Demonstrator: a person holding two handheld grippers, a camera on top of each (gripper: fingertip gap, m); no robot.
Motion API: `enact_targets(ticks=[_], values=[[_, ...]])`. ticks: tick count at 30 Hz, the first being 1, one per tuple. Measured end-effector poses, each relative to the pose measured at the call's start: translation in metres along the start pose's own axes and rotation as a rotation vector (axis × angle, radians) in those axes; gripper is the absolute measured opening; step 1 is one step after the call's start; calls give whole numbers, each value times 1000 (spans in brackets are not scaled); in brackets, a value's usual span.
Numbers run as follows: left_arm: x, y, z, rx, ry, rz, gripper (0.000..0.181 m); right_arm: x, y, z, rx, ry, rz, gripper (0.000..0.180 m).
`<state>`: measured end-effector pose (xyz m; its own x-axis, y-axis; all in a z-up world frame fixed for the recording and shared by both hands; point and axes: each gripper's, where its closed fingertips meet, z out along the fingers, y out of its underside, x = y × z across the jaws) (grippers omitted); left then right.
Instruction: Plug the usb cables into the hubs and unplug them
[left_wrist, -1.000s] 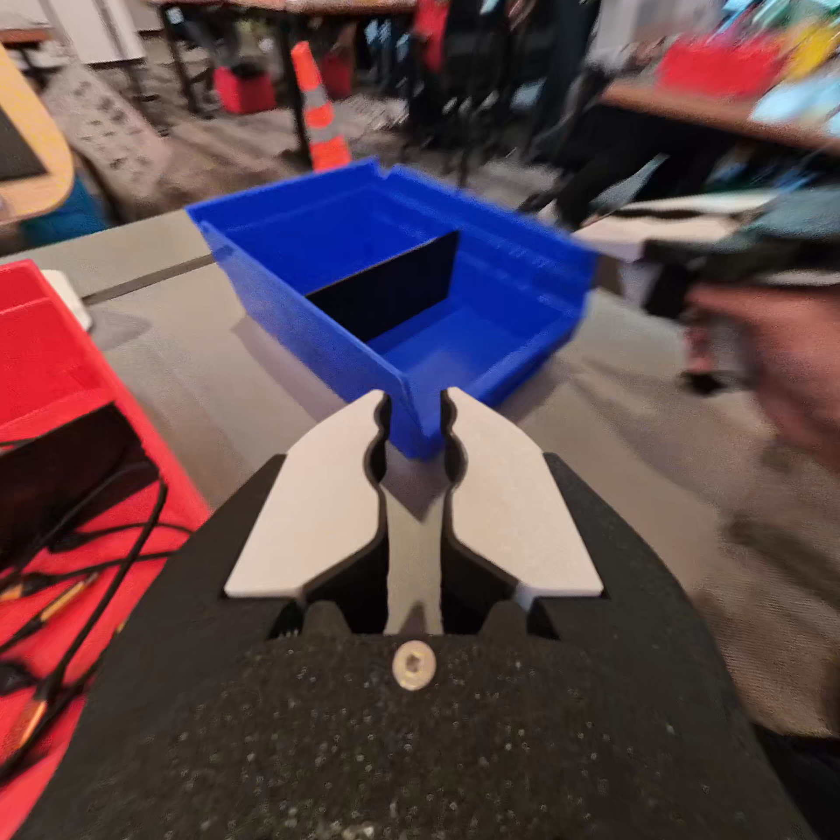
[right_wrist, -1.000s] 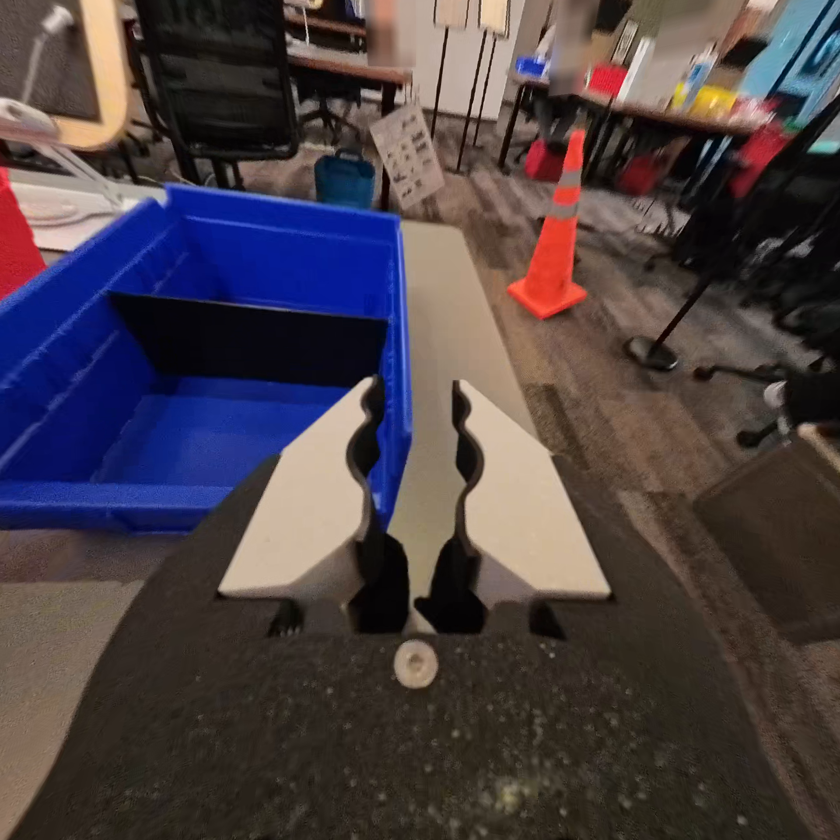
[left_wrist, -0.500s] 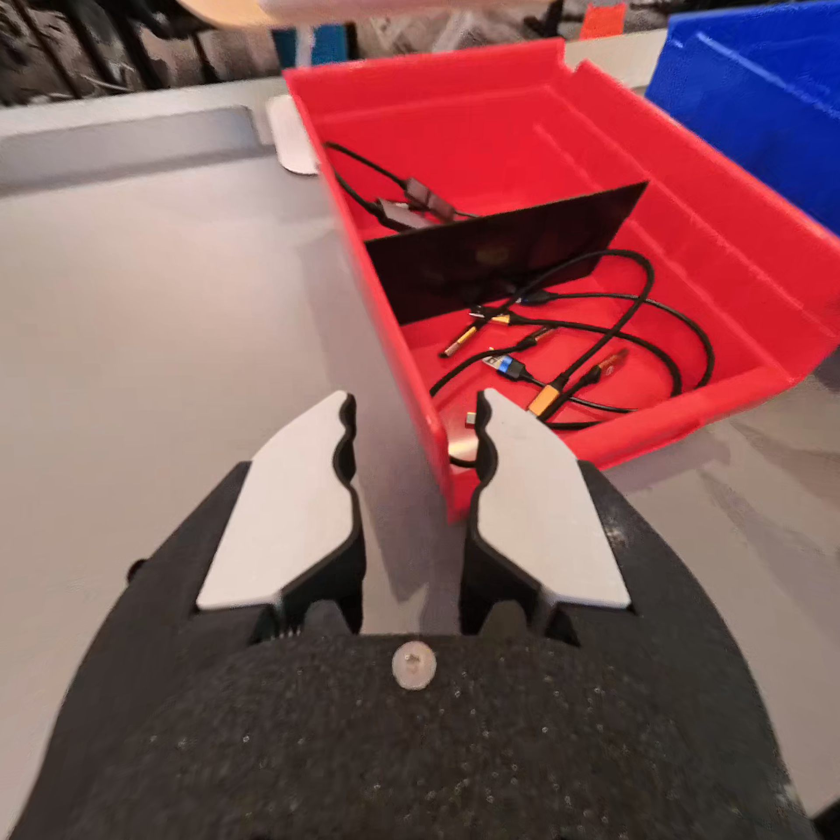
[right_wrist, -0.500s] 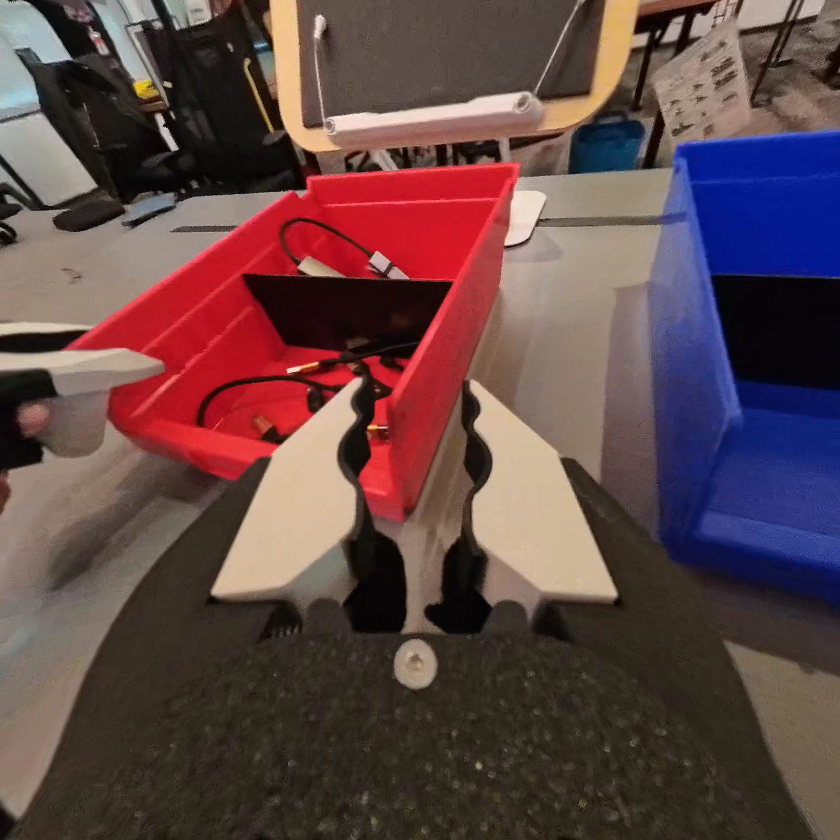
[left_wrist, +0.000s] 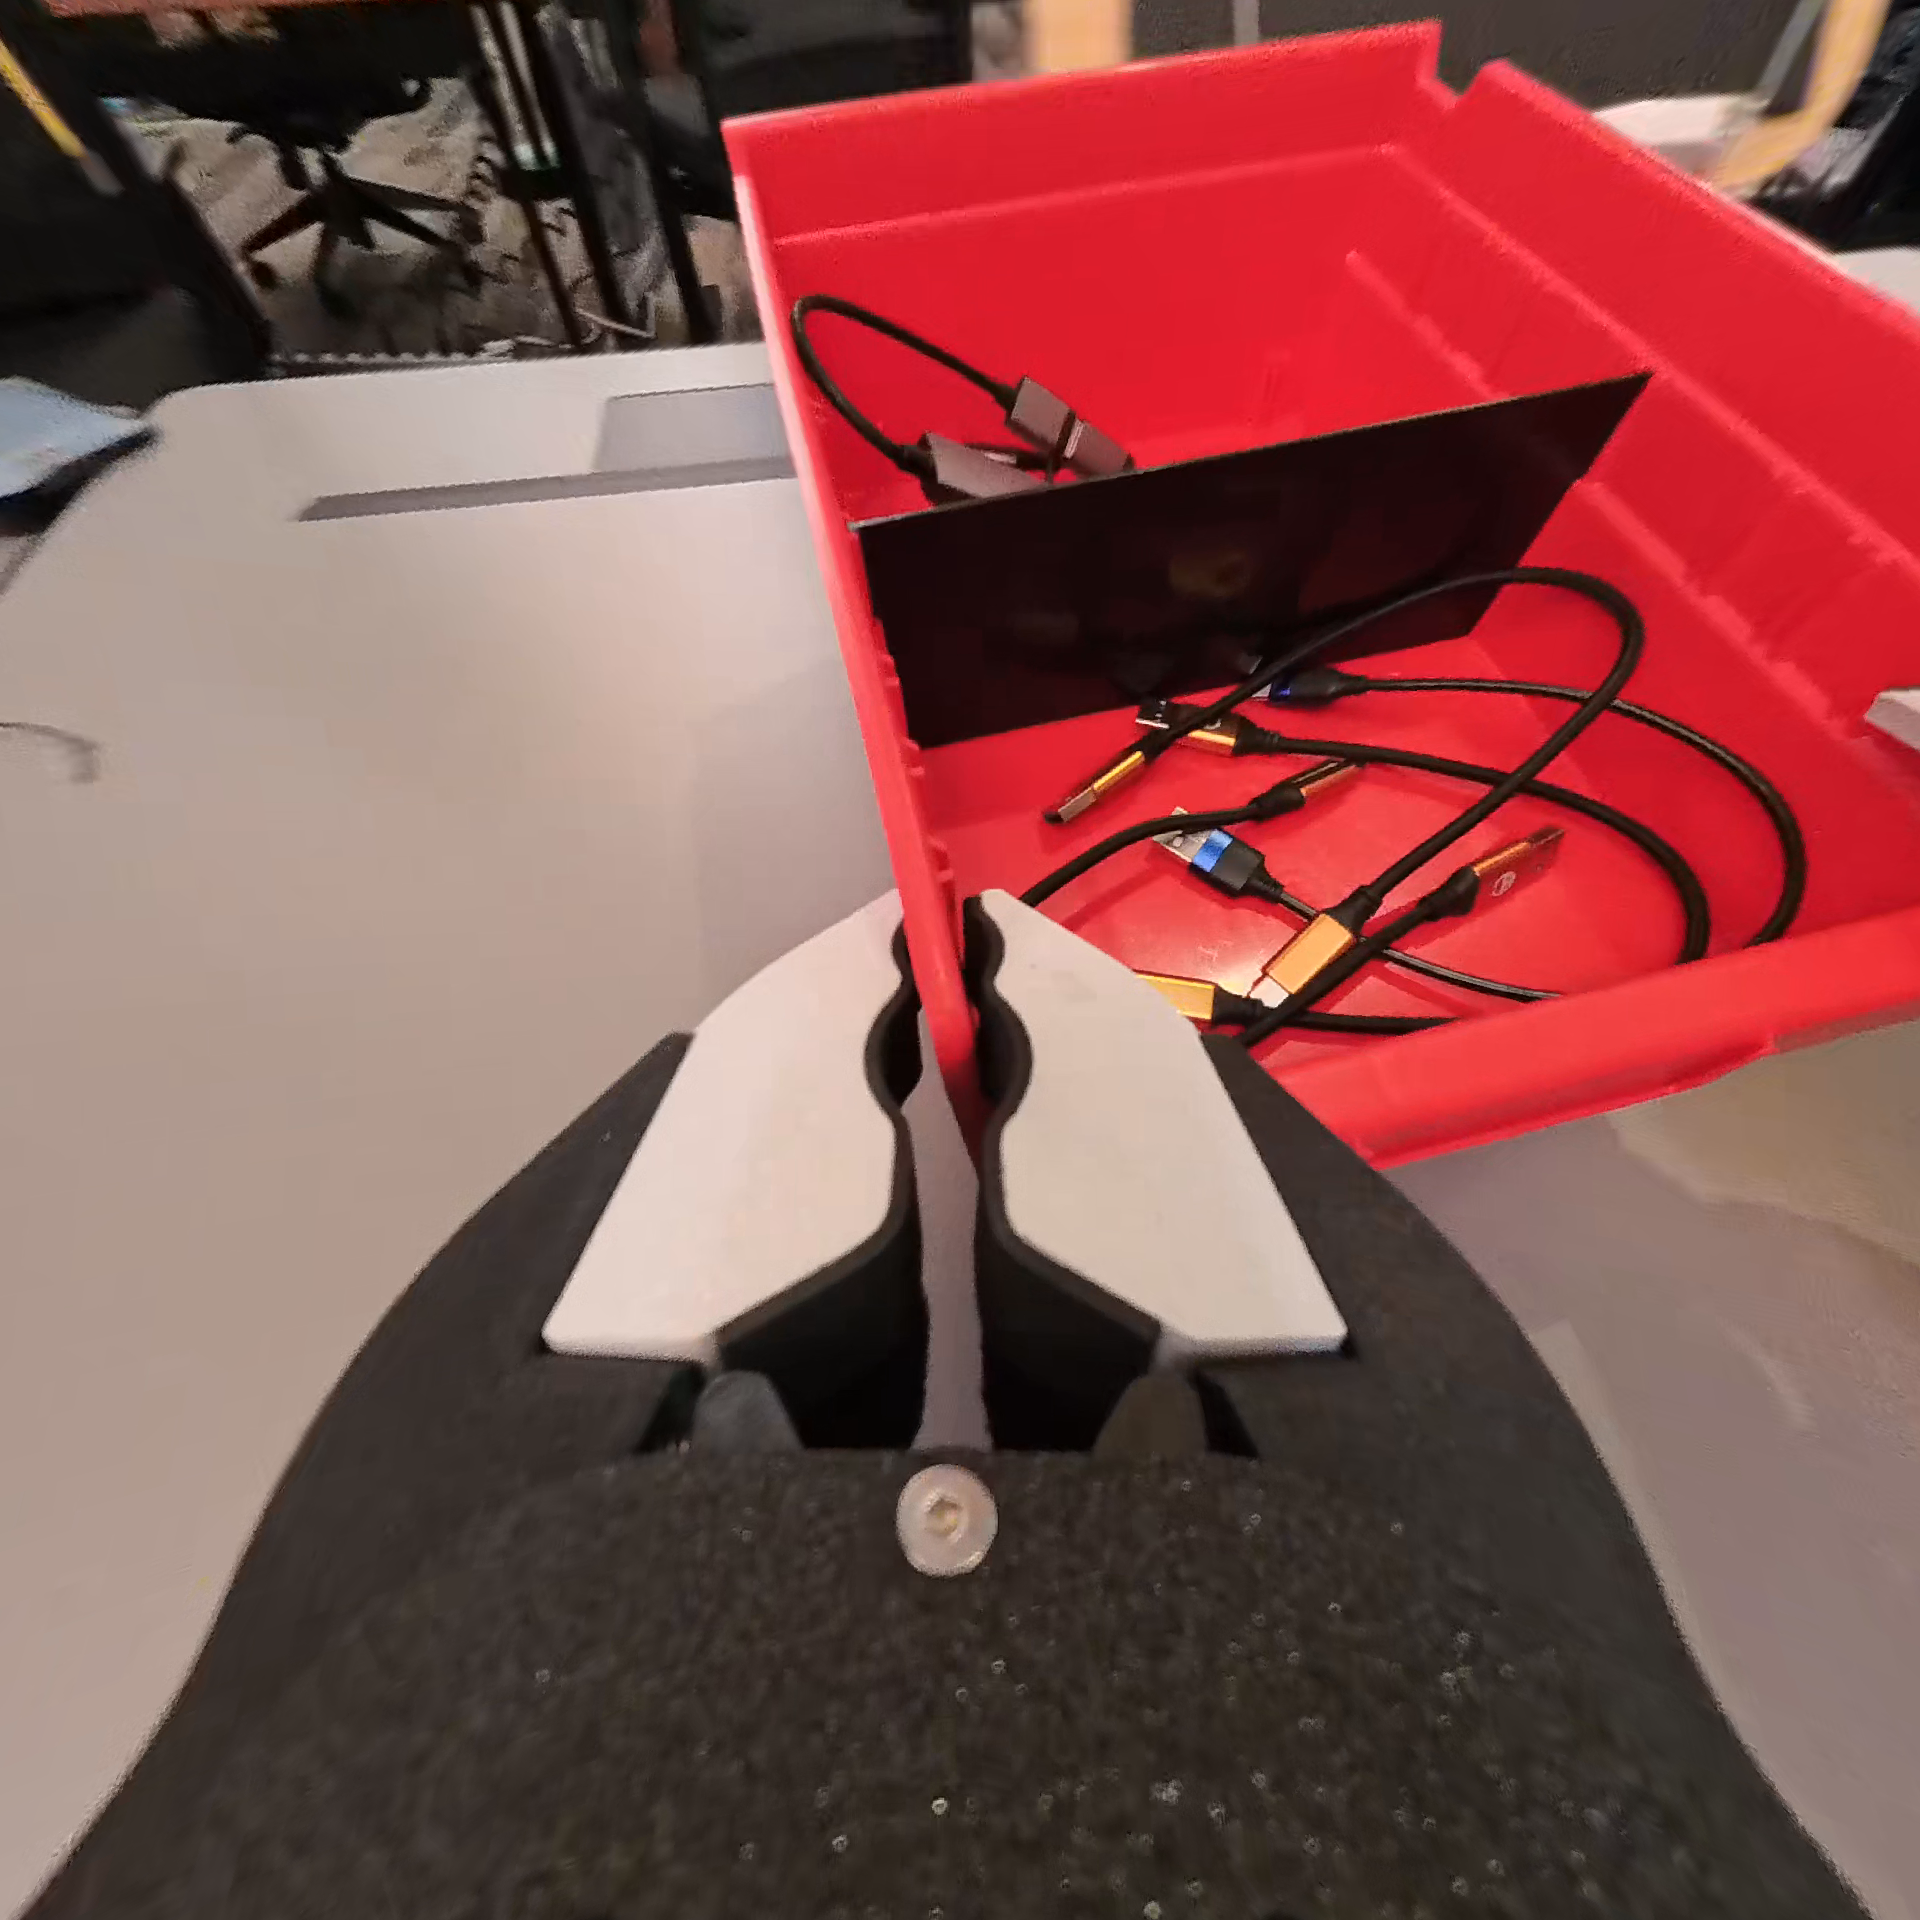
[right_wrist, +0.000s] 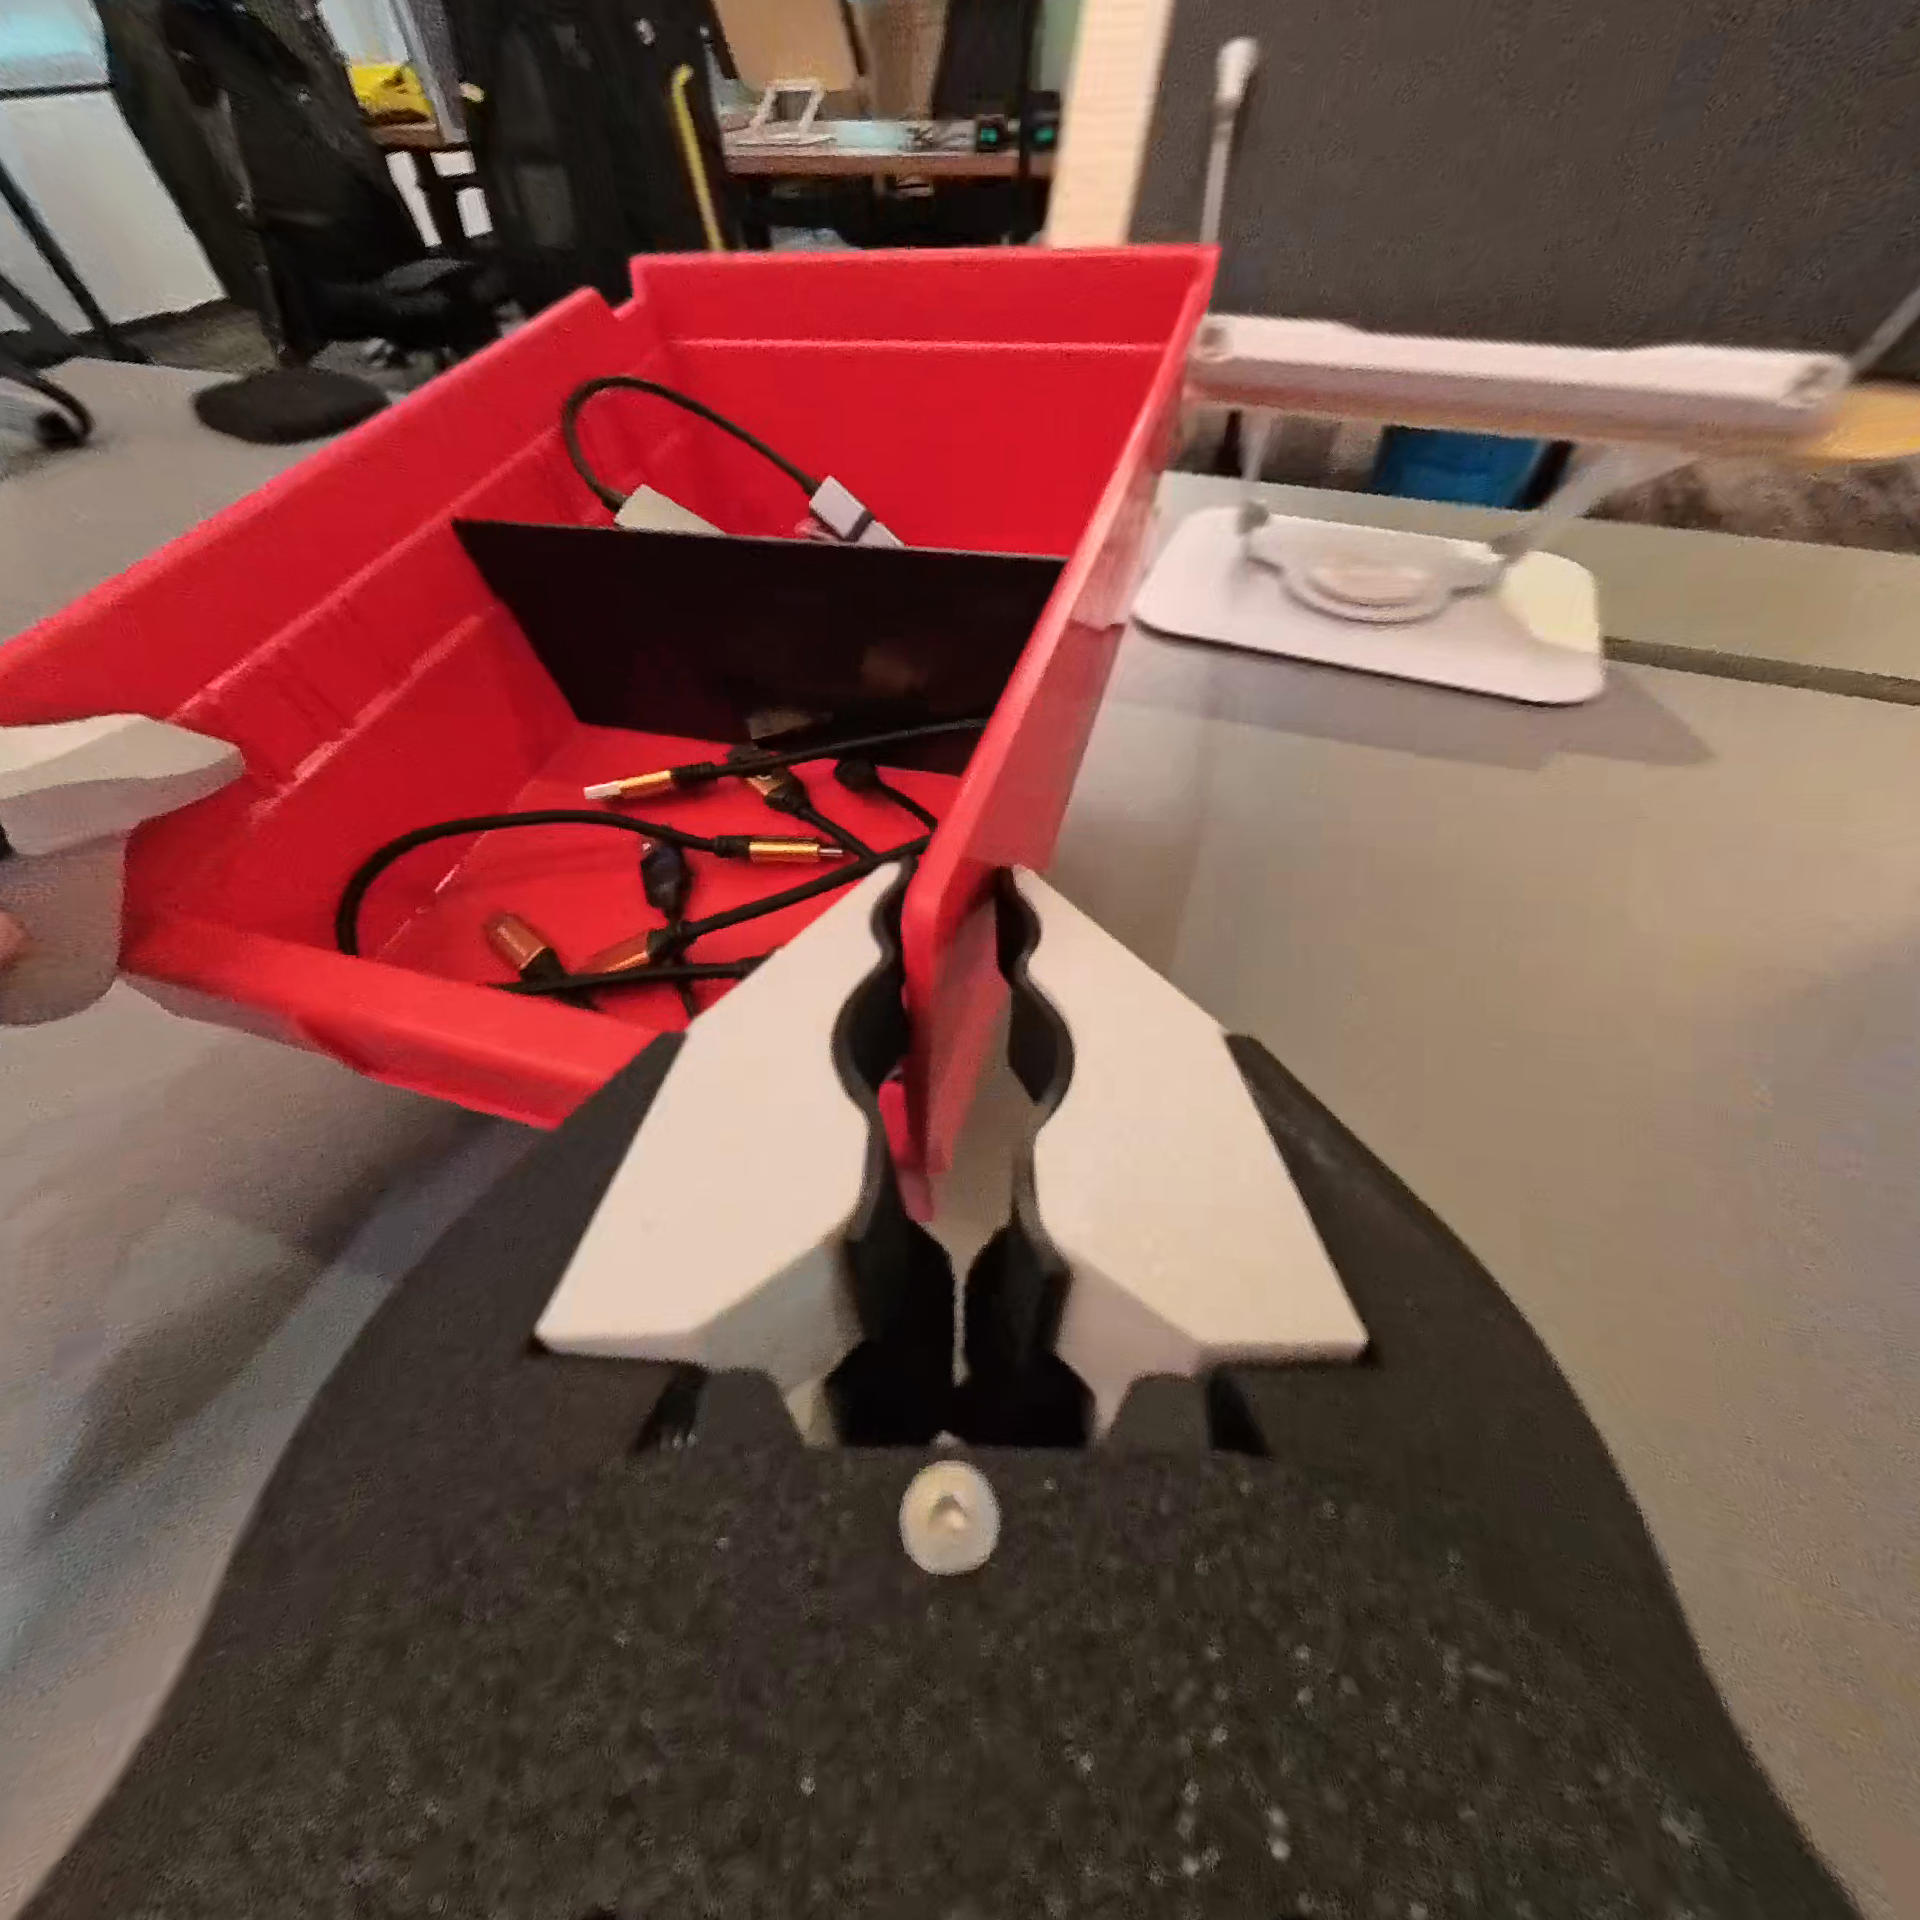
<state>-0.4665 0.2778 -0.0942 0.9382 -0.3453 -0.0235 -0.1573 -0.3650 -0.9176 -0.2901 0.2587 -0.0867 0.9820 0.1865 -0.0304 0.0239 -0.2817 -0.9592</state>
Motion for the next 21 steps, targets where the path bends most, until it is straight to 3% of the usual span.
enact_targets(ticks=[6,11,13,15,18,21], values=[[-97,16,26,-50,-32,33,4,-71,28,74,-117,-56,5,13],[-116,24,43,-79,13,-89,5,-79,23,88,-99,-56,-55,16],[-116,23,39,-80,17,-104,8,-80,19,82,-101,-139,-36,21],[-118,14,26,-43,-17,-139,34,-84,7,62,-59,-260,-7,35],[-123,-4,-21,75,-134,-214,36,-80,-7,14,-13,-455,32,47],[-94,-5,-56,160,-125,-348,35,-39,-14,-30,46,-466,16,46]])
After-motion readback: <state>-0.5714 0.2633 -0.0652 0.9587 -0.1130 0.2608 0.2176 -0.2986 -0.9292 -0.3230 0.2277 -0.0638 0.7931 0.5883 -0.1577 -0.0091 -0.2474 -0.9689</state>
